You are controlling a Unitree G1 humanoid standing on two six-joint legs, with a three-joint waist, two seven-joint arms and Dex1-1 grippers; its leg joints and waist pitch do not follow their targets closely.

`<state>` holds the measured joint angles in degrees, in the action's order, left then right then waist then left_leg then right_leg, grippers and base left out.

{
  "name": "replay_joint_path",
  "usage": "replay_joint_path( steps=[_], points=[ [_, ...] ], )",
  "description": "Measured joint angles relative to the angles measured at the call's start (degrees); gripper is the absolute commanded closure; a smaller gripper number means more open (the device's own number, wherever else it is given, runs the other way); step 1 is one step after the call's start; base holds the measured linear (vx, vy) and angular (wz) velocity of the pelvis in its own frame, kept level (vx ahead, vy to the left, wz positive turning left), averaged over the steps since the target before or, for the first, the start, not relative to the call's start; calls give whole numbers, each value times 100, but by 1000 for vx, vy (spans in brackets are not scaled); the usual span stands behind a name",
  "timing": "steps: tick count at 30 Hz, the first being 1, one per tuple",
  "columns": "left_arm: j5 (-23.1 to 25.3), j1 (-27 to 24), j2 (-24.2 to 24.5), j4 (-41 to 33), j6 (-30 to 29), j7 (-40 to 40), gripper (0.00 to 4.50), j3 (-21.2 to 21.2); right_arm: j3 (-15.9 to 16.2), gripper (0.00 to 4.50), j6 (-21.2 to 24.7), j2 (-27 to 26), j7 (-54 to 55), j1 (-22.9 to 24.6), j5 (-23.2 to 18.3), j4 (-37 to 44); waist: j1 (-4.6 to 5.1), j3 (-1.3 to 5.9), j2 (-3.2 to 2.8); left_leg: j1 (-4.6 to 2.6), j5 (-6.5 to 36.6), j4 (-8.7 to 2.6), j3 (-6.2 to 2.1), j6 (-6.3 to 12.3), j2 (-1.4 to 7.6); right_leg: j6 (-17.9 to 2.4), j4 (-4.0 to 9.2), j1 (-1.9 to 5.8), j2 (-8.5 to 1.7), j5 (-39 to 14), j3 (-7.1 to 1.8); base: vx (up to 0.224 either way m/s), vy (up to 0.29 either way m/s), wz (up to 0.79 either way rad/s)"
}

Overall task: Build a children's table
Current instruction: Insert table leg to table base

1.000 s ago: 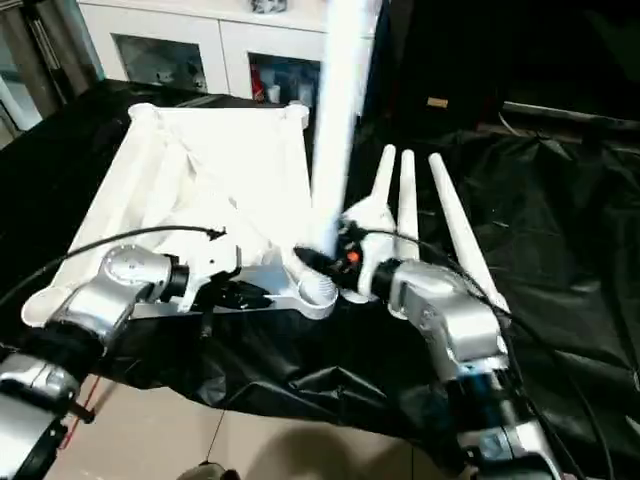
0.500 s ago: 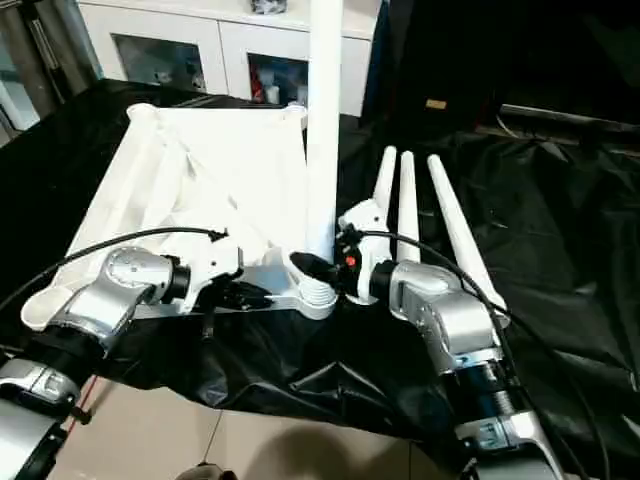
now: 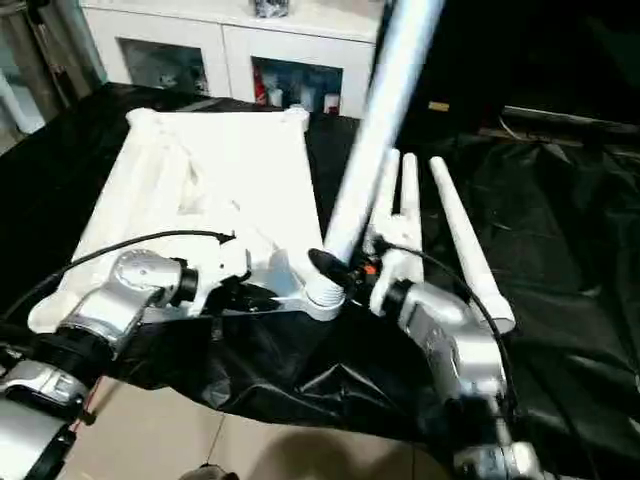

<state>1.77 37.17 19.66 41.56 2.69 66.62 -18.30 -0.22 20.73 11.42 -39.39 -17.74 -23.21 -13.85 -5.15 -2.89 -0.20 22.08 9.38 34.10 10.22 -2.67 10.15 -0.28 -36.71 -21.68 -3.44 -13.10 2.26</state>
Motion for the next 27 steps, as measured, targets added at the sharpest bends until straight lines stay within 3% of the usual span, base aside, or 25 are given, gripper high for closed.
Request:
replay_joint_path(
  steps=[8, 14, 27],
  points=[
    [18, 70, -68, 203, 80, -33, 450, 3, -80, 262, -644, -198, 197, 467, -68, 149, 5, 11, -20, -13, 3, -1, -1, 4, -1, 0, 13, 22, -2, 1, 1, 0, 0, 0],
    [30, 87, -102, 242, 100, -72, 450, 3, 18, 262, -989, -225, 289, 607, 160, 250, 7, 11, -27, -13, 4, -6, -1, 4, -3, 1, 16, 21, -2, 2, 1, 0, 0, 0],
    [42, 113, -123, 327, 155, -104, 450, 3, 664, 262, -822, 503, -152, 80, 774, 199, 18, 16, -35, -17, 4, -16, -1, 4, -4, 1, 27, 27, -2, 5, 2, 0, 0, 0]
  ],
)
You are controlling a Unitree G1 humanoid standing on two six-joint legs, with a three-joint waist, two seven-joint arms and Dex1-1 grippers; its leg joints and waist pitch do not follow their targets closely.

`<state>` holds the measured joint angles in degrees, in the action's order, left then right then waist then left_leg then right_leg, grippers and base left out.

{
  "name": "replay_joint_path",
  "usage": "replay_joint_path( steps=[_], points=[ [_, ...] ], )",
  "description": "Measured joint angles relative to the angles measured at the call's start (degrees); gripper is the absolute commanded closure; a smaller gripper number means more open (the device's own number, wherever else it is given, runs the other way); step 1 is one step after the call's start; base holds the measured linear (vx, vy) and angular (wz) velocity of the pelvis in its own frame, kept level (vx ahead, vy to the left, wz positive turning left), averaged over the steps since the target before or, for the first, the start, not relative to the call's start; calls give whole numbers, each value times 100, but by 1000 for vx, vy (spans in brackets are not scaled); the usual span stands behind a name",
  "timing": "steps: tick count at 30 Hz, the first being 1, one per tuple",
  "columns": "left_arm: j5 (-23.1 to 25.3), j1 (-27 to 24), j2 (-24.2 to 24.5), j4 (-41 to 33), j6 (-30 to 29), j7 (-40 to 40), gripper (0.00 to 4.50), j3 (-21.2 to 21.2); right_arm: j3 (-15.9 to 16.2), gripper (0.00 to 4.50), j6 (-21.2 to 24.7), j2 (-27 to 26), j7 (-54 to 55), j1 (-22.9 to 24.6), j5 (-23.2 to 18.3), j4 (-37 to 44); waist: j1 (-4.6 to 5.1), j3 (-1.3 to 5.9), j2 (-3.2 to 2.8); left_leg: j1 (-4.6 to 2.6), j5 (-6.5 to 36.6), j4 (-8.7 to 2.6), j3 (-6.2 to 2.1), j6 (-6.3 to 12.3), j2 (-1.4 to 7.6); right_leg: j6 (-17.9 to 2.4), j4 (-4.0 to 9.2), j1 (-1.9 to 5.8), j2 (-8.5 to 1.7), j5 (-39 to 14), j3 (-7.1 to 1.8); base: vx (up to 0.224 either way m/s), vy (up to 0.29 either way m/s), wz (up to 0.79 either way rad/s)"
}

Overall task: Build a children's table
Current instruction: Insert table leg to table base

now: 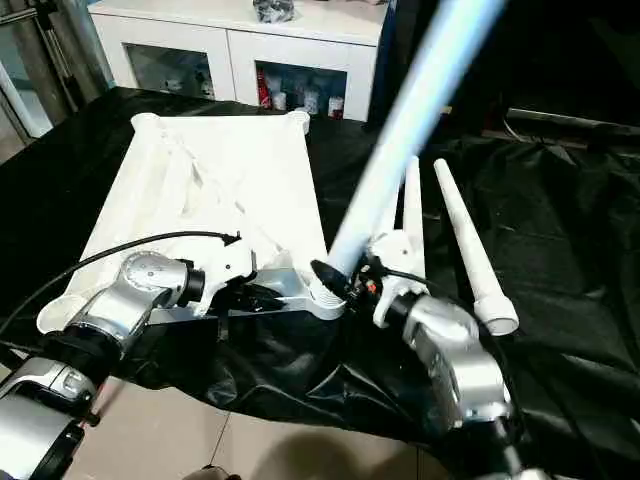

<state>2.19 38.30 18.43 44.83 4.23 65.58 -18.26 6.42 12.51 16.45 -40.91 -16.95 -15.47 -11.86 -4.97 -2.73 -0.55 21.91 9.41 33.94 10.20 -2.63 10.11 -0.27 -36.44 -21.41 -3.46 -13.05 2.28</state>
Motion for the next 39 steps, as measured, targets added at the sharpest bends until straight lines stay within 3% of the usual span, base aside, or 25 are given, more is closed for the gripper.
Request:
replay_joint_path(
  steps=[10, 15, 29, 39],
  points=[
    [14, 7, 27, 12, 45, 46, 450, -1, 221, 262, 111, 203, -577, -497, 105, -436, 11, 3, 10, 0, 0, -8, 0, 0, 0, 0, 7, -1, 0, 1, 2, 0, 0, 0],
    [16, -15, 145, -136, 9, 227, 450, -37, 324, 262, 93, 288, -1050, -796, 145, -754, 29, 2, 47, 2, 0, -19, 0, 0, 2, -1, 12, -6, 2, 1, 6, 0, 0, 0],
    [-27, -368, 532, -1065, -305, 776, 450, -93, 527, 262, -157, 481, -2201, -968, 133, -974, 16, 12, 138, 16, 14, -40, 12, 21, 9, -9, 57, -8, 5, -10, 15, 0, 0, 0],
    [-28, -394, 534, -1193, -560, 808, 450, -102, 516, 262, -310, 435, -2325, -980, 131, -1111, 4, 27, 175, 10, 13, -38, 13, 20, 9, -11, 52, -3, 5, -8, 13, 0, 0, 0]
  ],
)
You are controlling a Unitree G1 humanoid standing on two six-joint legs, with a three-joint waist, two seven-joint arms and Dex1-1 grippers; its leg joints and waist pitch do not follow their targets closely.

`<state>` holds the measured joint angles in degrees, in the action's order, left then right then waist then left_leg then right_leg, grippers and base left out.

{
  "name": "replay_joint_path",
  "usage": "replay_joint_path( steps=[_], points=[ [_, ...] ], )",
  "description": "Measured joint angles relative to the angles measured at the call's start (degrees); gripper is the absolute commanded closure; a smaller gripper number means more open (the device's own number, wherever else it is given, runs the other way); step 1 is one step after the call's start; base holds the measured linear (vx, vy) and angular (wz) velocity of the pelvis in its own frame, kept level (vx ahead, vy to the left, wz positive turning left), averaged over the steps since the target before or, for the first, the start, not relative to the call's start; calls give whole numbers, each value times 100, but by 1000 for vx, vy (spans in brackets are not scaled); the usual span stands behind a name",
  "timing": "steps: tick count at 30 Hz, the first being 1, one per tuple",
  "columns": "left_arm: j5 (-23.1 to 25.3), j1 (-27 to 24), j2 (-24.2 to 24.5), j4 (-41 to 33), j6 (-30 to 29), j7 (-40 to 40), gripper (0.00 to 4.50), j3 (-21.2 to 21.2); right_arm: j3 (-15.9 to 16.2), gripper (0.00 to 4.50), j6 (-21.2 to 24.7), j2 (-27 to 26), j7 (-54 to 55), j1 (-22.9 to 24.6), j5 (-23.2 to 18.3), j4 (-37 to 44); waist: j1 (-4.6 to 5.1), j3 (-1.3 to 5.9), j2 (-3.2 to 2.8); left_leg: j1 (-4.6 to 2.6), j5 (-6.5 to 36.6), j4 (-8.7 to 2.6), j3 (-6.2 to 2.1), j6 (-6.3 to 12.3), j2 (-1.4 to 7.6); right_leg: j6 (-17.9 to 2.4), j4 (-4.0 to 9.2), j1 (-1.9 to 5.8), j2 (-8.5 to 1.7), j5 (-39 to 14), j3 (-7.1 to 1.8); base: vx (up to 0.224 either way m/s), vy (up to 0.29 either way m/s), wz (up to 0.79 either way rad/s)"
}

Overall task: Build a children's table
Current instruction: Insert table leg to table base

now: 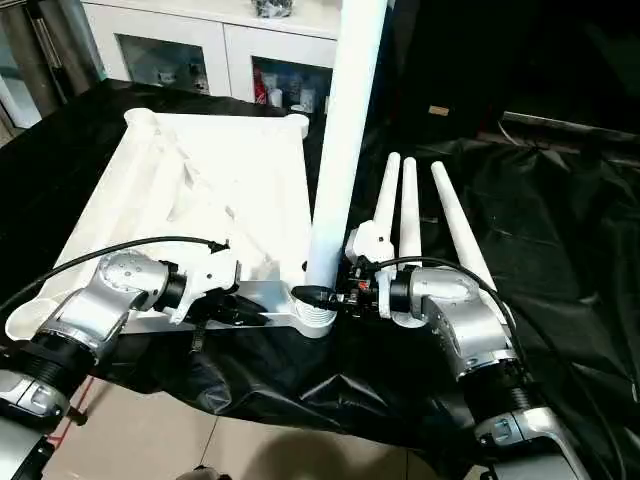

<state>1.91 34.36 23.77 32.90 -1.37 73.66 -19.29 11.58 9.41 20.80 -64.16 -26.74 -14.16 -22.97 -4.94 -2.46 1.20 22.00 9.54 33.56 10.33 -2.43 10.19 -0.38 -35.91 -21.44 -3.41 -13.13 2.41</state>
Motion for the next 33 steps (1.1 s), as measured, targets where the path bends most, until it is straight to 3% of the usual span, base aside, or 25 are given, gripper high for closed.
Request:
replay_joint_path(
  steps=[4, 9, 12, 19, 33],
  points=[
    [13, 4, -67, -17, -261, -350, 450, 42, -122, 262, -183, -255, 499, -43, 36, -275, 27, 1, 5, -10, -1, 0, 0, -2, 0, -9, -9, 0, 0, 8, -1, 0, 0, 0],
    [175, 120, -482, -17, -892, -1138, 450, 140, -317, 262, -276, -602, 1759, -263, 278, -702, 167, 0, 7, -12, -4, 2, 0, -8, 1, -31, -6, -8, -2, 33, 0, 0, 0, 0],
    [263, 178, -728, -7, -1162, -1616, 450, 188, -524, 262, -240, -887, 2406, -351, 291, -898, 172, -2, 3, -14, -4, -3, -2, -8, 1, -30, -7, -10, -1, 35, 2, 0, 0, 0],
    [696, 585, -1612, 336, -1855, -3101, 450, 202, -932, 262, 73, -1378, 4049, -1096, 510, -1746, 198, -3, -18, -4, -5, 2, -1, -9, -2, -37, -1, -21, -2, 48, -5, 0, 0, 0],
    [806, 687, -1808, 512, -1923, -3568, 450, 204, -1005, 262, 168, -1552, 4474, -1328, 763, -2004, 242, 9, -40, -7, -5, -9, -4, -9, -1, -29, 13, -20, 0, 51, -1, 0, 0, 0]
  ],
)
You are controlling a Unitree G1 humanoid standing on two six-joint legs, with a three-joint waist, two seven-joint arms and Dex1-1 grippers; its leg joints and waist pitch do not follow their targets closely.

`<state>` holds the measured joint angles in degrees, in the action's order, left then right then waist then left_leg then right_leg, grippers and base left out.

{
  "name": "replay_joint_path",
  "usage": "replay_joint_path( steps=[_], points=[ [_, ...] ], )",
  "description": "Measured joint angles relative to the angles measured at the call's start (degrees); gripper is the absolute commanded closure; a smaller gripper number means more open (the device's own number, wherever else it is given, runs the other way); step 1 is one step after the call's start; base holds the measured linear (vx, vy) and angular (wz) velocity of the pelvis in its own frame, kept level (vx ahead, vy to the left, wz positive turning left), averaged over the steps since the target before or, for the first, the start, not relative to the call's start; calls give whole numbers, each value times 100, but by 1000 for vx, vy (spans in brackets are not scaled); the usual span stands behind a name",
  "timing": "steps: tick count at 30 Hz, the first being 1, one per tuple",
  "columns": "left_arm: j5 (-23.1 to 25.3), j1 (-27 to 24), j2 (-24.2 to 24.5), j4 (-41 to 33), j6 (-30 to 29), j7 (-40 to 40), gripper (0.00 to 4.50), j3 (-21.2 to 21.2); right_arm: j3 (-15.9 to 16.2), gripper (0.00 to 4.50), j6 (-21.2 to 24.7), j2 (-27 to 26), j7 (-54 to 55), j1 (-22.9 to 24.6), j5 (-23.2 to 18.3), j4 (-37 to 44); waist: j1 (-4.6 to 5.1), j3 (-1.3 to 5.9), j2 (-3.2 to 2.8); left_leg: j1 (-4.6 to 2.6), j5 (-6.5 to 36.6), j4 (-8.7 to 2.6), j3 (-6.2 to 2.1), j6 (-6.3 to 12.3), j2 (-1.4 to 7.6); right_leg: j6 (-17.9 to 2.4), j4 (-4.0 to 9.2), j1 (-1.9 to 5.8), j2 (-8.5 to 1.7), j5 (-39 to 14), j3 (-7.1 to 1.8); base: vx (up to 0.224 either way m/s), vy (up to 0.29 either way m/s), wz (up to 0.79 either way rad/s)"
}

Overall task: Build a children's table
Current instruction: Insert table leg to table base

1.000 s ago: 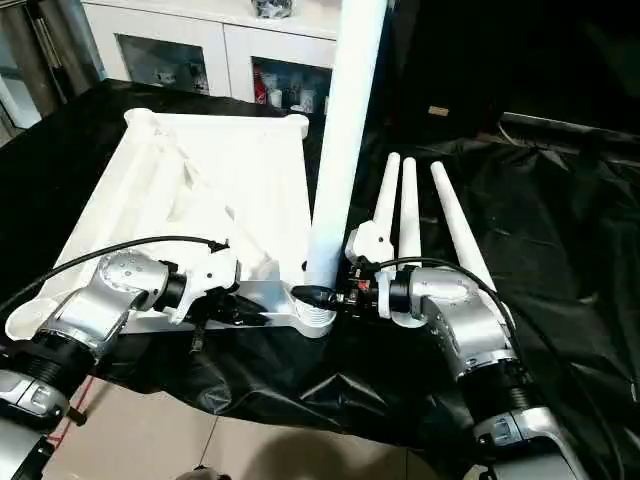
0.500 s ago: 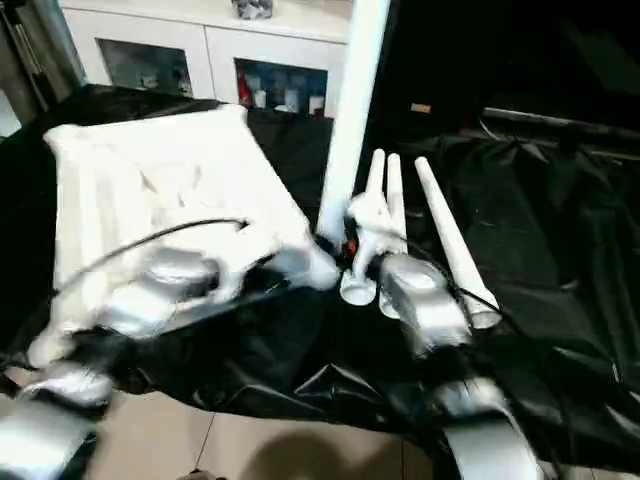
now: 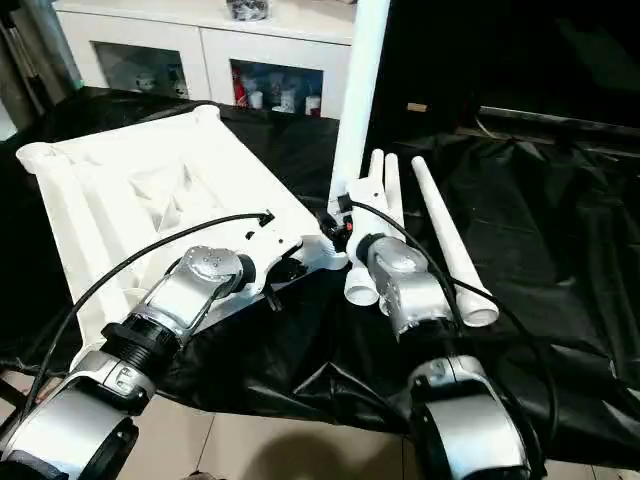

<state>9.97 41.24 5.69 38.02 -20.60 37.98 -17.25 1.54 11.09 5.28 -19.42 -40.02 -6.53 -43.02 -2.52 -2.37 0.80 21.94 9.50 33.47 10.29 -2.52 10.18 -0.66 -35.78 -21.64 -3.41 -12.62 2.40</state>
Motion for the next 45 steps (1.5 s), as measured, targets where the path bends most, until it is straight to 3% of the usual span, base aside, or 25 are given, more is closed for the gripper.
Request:
replay_joint_path(
  steps=[6, 7, 10, 13, 19, 26, 31, 38, 45],
  points=[
    [0, 0, 13, 0, 1, 41, 450, 1, -9, 262, -1, -13, -1, -33, 55, -16, 18, 0, 0, 1, 0, -5, 0, 0, -1, 2, 9, 0, 0, -1, -1, 0, 0, 0],
    [0, 0, 15, 0, 1, 42, 450, 2, -17, 227, -2, -17, -1, -41, 57, -29, 21, 0, 0, 1, 0, -5, 0, 0, -1, 2, 10, 0, 0, -1, -1, 0, 0, 0],
    [0, 2, 22, 0, 1, 47, 450, 3, -106, 188, -2, -59, -27, -49, 46, -41, 33, 0, 0, 1, 0, -15, 0, 0, -1, 3, 21, -1, 0, -1, 1, 0, 0, 0],
    [-9, 21, 34, -1, 30, 105, 450, 1, -159, 182, 69, -58, -61, -11, 9, -192, 31, -5, -6, 11, 0, -46, 0, 0, -4, 5, 69, -3, 0, 27, 5, 0, 0, 0],
    [-19, 25, 133, -11, 168, 313, 450, -3, -218, 123, 155, -43, -330, -20, -21, -95, 34, -8, -13, 19, 0, -53, 2, 0, -6, 4, 79, -11, 0, 38, 4, 0, 0, 0],
    [-84, 23, 276, -62, 330, 558, 450, -7, -187, 77, 396, 104, -826, 21, -65, 216, 23, -49, -59, 33, -1, -56, 4, 1, -5, 5, 81, -23, 0, 37, 6, 0, 0, 0],
    [-240, -47, 447, -181, 535, 1066, 450, 1, -60, 77, 691, 435, -1558, 280, -198, 803, -106, -71, -94, 61, -5, -52, 7, 7, -4, 12, 87, -40, 0, 32, 9, 0, 0, 0],
    [-511, -251, 845, -416, 969, 2016, 450, -11, 395, 77, 1119, 1214, -2821, 780, -290, 1757, -268, -76, -103, 117, -29, -35, 14, 55, 1, 12, 80, -86, -2, 32, 14, 0, 0, 0],
    [-755, -441, 1223, -743, 1267, 2838, 450, -73, 709, 77, 1351, 1737, -3692, 1096, -369, 2232, -331, -79, -108, 124, -27, -1, 26, 50, 14, 12, 52, -94, -2, 32, 13, 0, 0, 0]
  ],
)
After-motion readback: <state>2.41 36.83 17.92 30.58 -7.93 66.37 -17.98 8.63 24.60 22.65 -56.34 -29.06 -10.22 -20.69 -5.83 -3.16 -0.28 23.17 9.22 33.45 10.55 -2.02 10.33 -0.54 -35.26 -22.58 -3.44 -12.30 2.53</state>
